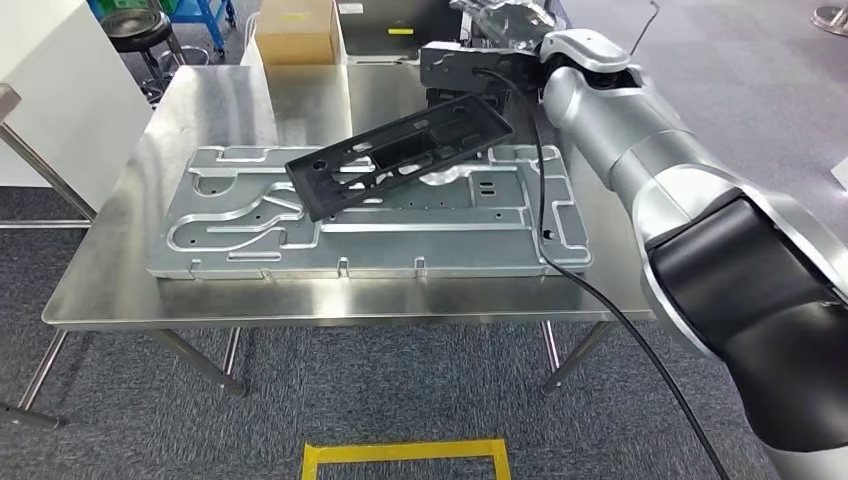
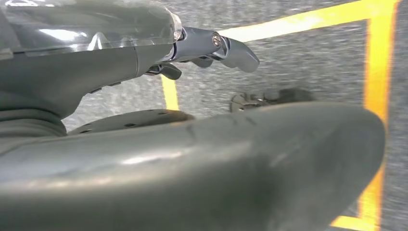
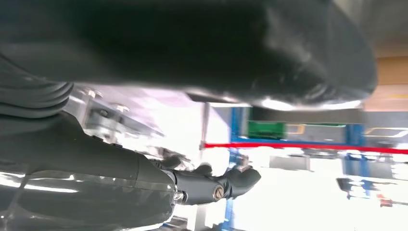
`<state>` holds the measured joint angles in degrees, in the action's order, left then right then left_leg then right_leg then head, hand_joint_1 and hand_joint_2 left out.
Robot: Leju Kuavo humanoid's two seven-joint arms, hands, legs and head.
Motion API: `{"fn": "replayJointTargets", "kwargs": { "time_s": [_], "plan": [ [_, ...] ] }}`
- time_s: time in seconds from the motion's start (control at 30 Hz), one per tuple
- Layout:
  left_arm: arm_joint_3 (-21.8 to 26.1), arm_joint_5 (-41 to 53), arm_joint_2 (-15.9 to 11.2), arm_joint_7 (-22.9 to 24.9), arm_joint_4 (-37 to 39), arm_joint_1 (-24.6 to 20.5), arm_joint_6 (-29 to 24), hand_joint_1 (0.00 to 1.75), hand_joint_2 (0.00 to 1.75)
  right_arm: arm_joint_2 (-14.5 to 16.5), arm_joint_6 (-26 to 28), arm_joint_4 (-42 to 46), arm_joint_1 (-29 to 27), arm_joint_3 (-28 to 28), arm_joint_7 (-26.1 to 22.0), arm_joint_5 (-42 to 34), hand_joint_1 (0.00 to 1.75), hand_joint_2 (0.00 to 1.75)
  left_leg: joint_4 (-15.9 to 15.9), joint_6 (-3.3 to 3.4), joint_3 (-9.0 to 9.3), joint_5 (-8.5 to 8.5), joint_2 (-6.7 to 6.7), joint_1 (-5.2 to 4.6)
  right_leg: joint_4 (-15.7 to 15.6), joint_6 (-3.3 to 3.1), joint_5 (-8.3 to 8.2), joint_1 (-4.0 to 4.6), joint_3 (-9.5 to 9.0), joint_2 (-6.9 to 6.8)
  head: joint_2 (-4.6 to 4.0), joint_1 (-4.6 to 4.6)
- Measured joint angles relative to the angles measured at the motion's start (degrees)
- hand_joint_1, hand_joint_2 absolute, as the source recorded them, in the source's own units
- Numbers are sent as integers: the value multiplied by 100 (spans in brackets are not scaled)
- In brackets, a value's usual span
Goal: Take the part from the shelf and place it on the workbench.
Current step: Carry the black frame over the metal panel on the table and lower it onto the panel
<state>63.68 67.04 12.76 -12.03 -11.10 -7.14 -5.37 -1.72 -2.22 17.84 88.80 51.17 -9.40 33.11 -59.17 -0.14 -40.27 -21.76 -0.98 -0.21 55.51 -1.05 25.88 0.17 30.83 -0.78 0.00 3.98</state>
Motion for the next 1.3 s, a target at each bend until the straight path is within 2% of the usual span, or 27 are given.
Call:
{"fn": "replayJointTargets", "kwargs": {
  "time_s": [0.07,0.1,0.13,0.17,0.23,0.27,0.33,0.37,0.43,0.47,0.5,0.6,0.63,0.67,0.73,0.77,0.83,0.87,0.9,0.97,1.0,1.1,1.13,1.17,1.23,1.27,1.3],
  "plan": [
    [12,-1,-2,1,0,2,-1,0,0,-66,1,-1,8,-5,3,-4,0,0,-686,-53,-160,-629,28,32,-7,-32,-156,-19,166,4,0,0],
    [14,-1,-3,1,0,-5,-1,0,0,-90,5,-2,9,-7,4,-5,0,0,-1093,-82,-218,-833,38,51,4,-30,-225,-22,257,9,0,0],
    [16,-1,-4,1,0,-14,-1,0,0,-128,18,-3,5,-9,4,-7,0,0,-1411,-110,-231,-882,45,69,21,-19,-291,-27,350,11,0,0],
    [17,-1,-5,0,0,-22,-2,0,0,-185,43,-2,-3,-19,-7,-13,0,0,-1579,-133,-176,-792,51,83,47,-2,-353,-34,447,7,0,0],
    [19,-15,-7,-6,0,-32,-12,0,0,-382,156,20,-36,-74,-112,-54,0,0,-1320,-158,198,-449,58,112,125,53,-459,-54,644,-9,0,0],
    [20,-29,-8,-14,0,-37,-21,0,0,-536,253,51,-67,-130,-224,-109,0,0,-938,-161,512,-430,56,118,168,89,-501,-54,732,-24,0,1],
    [28,-77,-9,-40,0,-44,-50,0,0,-965,506,140,-215,-326,-557,-379,0,0,-170,-115,1035,-628,21,100,223,167,-581,-39,823,-86,0,-1],
    [35,-98,-9,-53,0,-45,-68,0,0,-1205,640,191,-351,-479,-763,-610,0,0,41,-76,1162,-732,-1,80,215,204,-629,-28,828,-126,0,1],
    [54,-119,-8,-69,0,-31,-104,0,0,-1670,874,261,-811,-895,-1199,-1206,0,0,122,31,1141,-669,-18,77,156,284,-721,-20,805,-165,0,-2],
    [61,-118,-7,-69,0,-27,-126,0,0,-1872,993,286,-1130,-1145,-1422,-1530,0,0,139,95,1093,-601,-16,90,167,328,-661,-33,822,-141,0,-1],
    [66,-114,-5,-66,0,-23,-148,0,0,-2073,1122,299,-1513,-1411,-1633,-1851,0,0,160,158,1030,-520,-12,107,264,371,-491,-45,865,-94,0,-3],
    [67,-62,3,18,0,14,-225,0,0,-2541,1588,298,-2932,-2411,-2244,-2835,0,0,175,264,764,-286,-52,111,1205,459,378,-81,1132,48,0,-5],
    [67,-30,4,79,0,44,-248,0,0,-2619,1722,293,-3475,-2791,-2416,-3117,0,0,172,269,659,-209,-68,99,1575,471,501,-87,1196,66,0,-5],
    [66,5,2,147,0,75,-263,0,0,-2639,1805,287,-4004,-3130,-2536,-3328,0,0,167,267,551,-133,-79,87,1824,473,463,-94,1200,74,0,-4],
    [62,75,-9,269,0,113,-283,0,0,-2536,1861,267,-4951,-3743,-2636,-3640,0,0,153,251,335,10,-80,55,1784,446,137,-104,930,74,0,-4],
    [57,108,-19,310,-1,115,-286,0,0,-2434,1843,251,-5322,-4017,-2603,-3758,0,0,142,236,250,73,-73,39,1470,411,73,-104,626,65,0,-4],
    [30,191,-39,351,-2,105,-287,0,0,-2170,1790,205,-5944,-4511,-2374,-3919,0,0,121,193,166,175,-44,-1,573,331,283,-73,-107,33,0,-4],
    [6,239,-52,355,-2,98,-284,0,0,-2010,1768,162,-6227,-4727,-2182,-3956,0,0,124,164,166,224,-26,-5,242,294,416,-46,-353,19,0,-4],
    [-23,289,-67,346,-2,95,-281,0,0,-1831,1762,98,-6507,-4914,-1929,-3953,0,0,139,130,172,276,-14,-2,55,260,473,-16,-472,9,0,-4],
    [-76,374,-110,308,-2,104,-274,0,0,-1414,1777,-70,-7024,-5203,-1310,-3847,0,0,145,47,139,277,3,22,11,172,376,0,-411,-13,0,-4],
    [-100,407,-131,285,-2,116,-273,0,0,-1206,1789,-150,-7247,-5298,-939,-3765,0,0,57,5,88,110,12,30,9,118,302,-7,-339,-23,0,-3],
    [-182,499,-192,243,-3,141,-279,0,0,-665,1733,-345,-7795,-5415,224,-3488,0,0,-819,-93,-121,-886,45,44,10,22,52,-23,-32,-25,0,-2],
    [-210,528,-211,240,-4,139,-283,0,0,-510,1683,-404,-7944,-5426,562,-3366,0,0,-1194,-112,-151,-1083,49,44,20,14,-34,-17,86,-24,0,-2],
    [-236,557,-234,245,-7,134,-287,0,0,-359,1629,-457,-8070,-5421,839,-3221,0,0,-1481,-120,-122,-1098,51,42,38,10,-119,-9,215,-24,0,-2],
    [-290,612,-278,276,-11,127,-297,0,0,-106,1561,-526,-8239,-5365,1168,-2937,0,0,-1571,-101,185,-767,52,31,98,8,-277,5,481,-11,0,-2],
    [-317,636,-300,295,-16,120,-302,0,0,1,1546,-549,-8286,-5323,1253,-2830,0,44,-1324,-70,494,-624,51,16,136,14,-349,8,597,6,0,-2],
    [-343,652,-325,310,-26,107,-305,0,0,94,1542,-564,-8316,-5281,1309,-2757,0,87,-876,-30,902,-655,50,-7,173,26,-415,14,686,28,0,-2]
  ]
}}
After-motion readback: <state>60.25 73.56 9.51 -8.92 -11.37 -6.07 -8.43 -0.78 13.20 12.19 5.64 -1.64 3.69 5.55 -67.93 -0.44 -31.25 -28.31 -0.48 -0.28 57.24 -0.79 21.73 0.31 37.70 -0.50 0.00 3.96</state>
